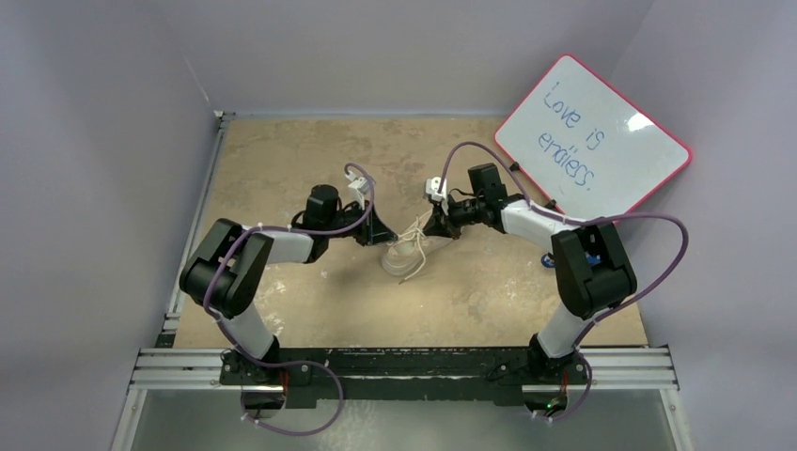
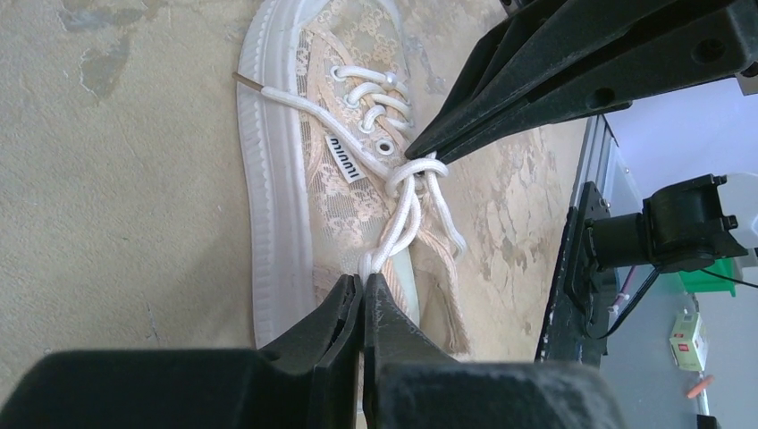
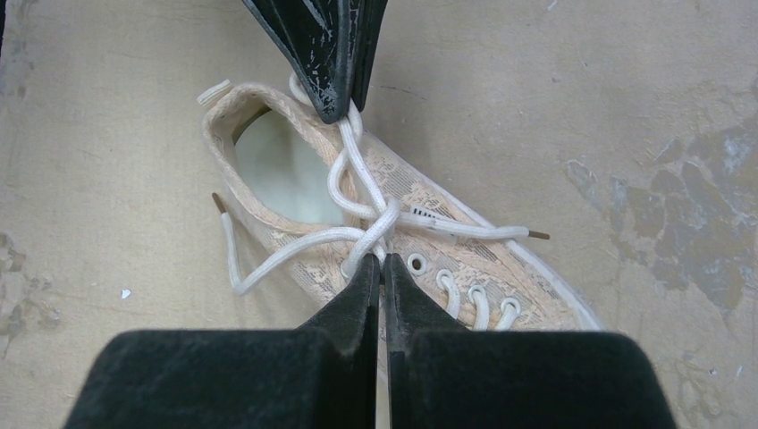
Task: Tie the shoes
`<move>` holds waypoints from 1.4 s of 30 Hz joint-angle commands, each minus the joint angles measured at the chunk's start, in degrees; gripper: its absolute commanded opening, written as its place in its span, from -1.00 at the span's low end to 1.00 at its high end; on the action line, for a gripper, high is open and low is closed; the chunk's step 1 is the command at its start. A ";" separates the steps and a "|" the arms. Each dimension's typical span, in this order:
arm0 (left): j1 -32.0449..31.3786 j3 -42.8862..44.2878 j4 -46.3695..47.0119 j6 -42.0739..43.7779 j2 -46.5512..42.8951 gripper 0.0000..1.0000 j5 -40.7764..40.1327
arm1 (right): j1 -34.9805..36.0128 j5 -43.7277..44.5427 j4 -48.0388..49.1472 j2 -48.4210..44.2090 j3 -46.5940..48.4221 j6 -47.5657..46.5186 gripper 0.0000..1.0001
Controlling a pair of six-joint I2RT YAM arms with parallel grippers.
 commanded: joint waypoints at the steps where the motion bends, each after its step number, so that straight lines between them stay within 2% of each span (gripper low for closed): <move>1: 0.55 2.38 -0.71 2.70 -2.20 -1.00 1.15 | -0.33 3.04 -1.98 -3.98 0.16 2.28 -1.00; 4: 0.55 4.50 -7.24 5.94 -2.13 -1.00 0.34 | -0.32 5.86 -3.68 -5.05 0.60 3.77 -1.00; 7: 0.55 3.74 -7.53 6.31 -3.18 -1.00 -0.93 | -0.35 8.37 -6.50 -5.45 1.34 4.49 -1.00; 10: 0.54 3.18 -8.77 4.89 -4.43 -1.00 -3.27 | -0.36 11.59 -7.80 -7.02 0.63 6.28 -1.00; 13: 0.55 6.58 -17.21 2.66 -2.36 -1.00 -4.30 | -0.36 14.82 -9.09 -8.34 0.29 8.32 -1.00; 16: 0.54 7.66 -20.66 -0.78 -1.02 -1.00 -5.97 | -0.30 16.67 -9.79 -8.30 0.10 10.62 -1.00; 22: 0.50 6.29 -26.09 -4.46 -4.10 -1.00 -13.67 | -1.00 21.96 -6.96 -11.41 -4.22 15.91 -1.00; 29: 0.48 4.29 -35.87 -4.34 -6.31 -1.00 -21.70 | -4.12 26.19 -3.01 -12.35 -7.74 20.46 -1.00; 42: 0.55 2.46 -38.48 -3.77 -7.89 -1.00 -29.60 | -10.86 26.43 3.26 -9.16 -8.84 23.37 -1.00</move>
